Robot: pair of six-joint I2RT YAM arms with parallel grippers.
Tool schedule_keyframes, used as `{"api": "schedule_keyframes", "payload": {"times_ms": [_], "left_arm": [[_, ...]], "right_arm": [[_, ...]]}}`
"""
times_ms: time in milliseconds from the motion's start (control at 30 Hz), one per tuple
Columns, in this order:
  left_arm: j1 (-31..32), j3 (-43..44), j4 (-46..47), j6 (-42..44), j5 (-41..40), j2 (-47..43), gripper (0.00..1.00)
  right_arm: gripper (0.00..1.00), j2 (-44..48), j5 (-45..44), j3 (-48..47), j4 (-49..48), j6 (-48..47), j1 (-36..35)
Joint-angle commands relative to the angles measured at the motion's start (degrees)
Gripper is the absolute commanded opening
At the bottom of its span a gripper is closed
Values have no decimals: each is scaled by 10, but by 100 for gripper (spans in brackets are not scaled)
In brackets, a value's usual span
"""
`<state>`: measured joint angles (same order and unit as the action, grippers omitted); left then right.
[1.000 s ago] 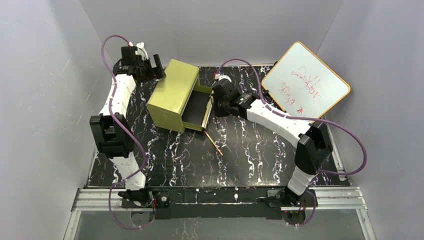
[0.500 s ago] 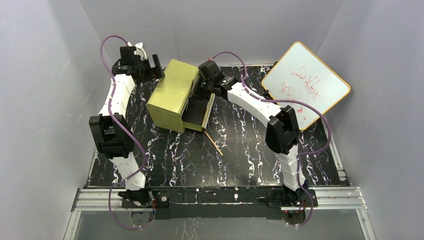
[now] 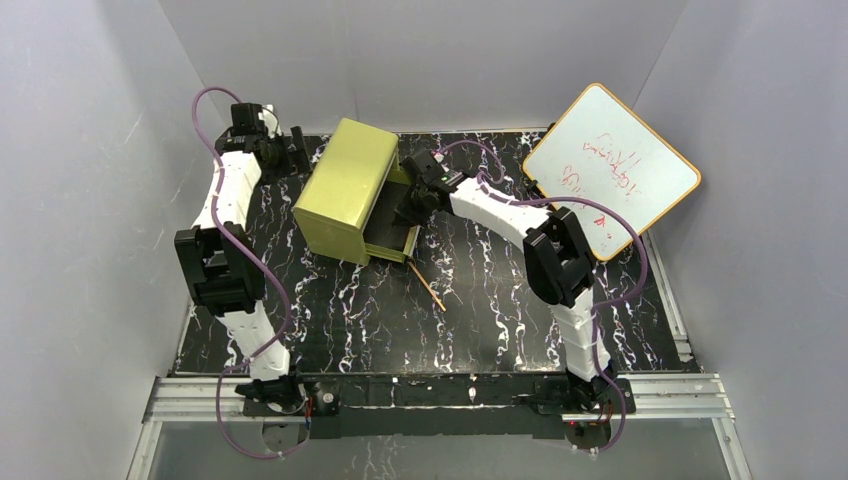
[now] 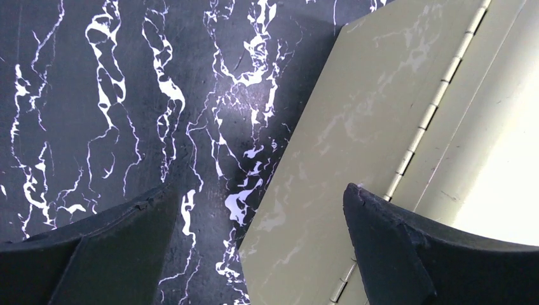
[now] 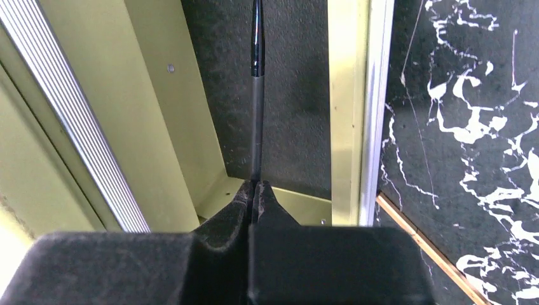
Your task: Organize the makeup
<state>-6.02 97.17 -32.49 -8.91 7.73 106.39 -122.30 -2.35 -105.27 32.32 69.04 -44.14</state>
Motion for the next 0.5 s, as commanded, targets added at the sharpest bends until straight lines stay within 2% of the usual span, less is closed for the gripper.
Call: {"api": "schedule_keyframes", "payload": {"times_ms": [0, 133, 233, 300, 333, 467], "left_arm": [[2, -3, -25, 10, -6, -7, 99], [2, -2, -24, 10, -6, -7, 99], [2, -3, -24, 10, -8, -6, 99], [1, -3, -24, 10, -7, -5, 99], [1, -2, -24, 10, -8, -5, 99], [-1, -2, -24, 10, -6, -5, 99]], "right_arm": [[1, -12, -12, -11, -32, 13, 14], [1, -65, 15, -50, -33, -2, 23], [21, -86, 20, -75, -32, -17, 23], [44, -94, 20, -88, -31, -26, 24], [47, -94, 20, -90, -31, -31, 24], [49, -80, 20, -94, -36, -44, 26]]}}
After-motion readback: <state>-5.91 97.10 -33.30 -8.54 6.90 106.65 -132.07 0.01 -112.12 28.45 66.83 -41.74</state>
